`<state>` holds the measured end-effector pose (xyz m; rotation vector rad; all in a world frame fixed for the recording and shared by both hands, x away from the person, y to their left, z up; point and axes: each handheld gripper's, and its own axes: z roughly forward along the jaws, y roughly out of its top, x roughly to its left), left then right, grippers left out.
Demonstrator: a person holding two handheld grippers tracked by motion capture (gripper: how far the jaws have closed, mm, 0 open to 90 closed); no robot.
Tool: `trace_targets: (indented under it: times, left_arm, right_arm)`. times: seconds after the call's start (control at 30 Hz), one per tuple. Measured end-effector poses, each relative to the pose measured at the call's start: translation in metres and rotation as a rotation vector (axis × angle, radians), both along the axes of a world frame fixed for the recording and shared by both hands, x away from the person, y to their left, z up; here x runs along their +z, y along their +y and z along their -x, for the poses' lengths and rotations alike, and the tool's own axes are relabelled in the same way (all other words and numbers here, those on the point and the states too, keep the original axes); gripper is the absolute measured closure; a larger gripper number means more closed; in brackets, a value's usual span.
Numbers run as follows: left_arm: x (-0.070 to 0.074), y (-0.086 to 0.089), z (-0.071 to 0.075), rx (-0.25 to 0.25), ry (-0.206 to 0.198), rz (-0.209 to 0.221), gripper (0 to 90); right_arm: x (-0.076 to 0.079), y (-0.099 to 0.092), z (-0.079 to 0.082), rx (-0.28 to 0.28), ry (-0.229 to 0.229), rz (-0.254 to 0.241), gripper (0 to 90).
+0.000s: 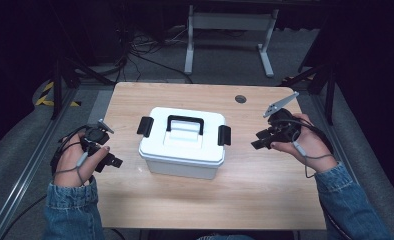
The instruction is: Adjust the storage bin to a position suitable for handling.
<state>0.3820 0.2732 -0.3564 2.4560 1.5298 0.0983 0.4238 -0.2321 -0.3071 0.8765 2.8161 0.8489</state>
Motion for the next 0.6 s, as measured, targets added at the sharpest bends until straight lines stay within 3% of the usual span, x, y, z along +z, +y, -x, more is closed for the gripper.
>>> trace_targets:
  times: [0.27,0.6]
  left_arm:
    - [-0.001,0.001,0.004,-0.005,0.008,-0.001,18.7]
    - [-0.001,0.002,0.003,-0.01,0.007,0.002,18.8]
  right_arm:
    - [0.02,0.013,-0.013,-0.002,-0.019,-0.018,56.3]
    - [0.031,0.038,-0.02,0.058,-0.032,-0.008,53.5]
